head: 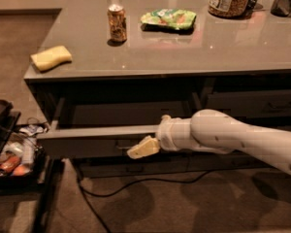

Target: Open top drawer

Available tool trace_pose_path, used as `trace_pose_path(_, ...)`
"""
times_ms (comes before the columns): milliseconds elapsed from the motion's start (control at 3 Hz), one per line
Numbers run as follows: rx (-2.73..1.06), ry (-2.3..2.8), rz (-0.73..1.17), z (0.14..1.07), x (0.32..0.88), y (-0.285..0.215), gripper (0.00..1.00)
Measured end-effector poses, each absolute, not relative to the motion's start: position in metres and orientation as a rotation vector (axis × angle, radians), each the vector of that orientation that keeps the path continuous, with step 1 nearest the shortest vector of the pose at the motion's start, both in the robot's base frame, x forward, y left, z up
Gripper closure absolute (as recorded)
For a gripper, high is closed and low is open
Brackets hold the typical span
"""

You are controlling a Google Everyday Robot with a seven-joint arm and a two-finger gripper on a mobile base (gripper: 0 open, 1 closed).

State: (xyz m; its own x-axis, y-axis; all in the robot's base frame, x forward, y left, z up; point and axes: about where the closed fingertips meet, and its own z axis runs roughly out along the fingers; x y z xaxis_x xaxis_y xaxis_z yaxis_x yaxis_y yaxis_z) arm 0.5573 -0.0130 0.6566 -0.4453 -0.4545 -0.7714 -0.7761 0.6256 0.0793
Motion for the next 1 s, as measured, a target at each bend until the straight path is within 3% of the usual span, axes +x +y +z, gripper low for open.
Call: trace_pose_path(1000, -0.91, 2.083, 0.573, 0.6627, 0.5499, -0.0127, 0.0)
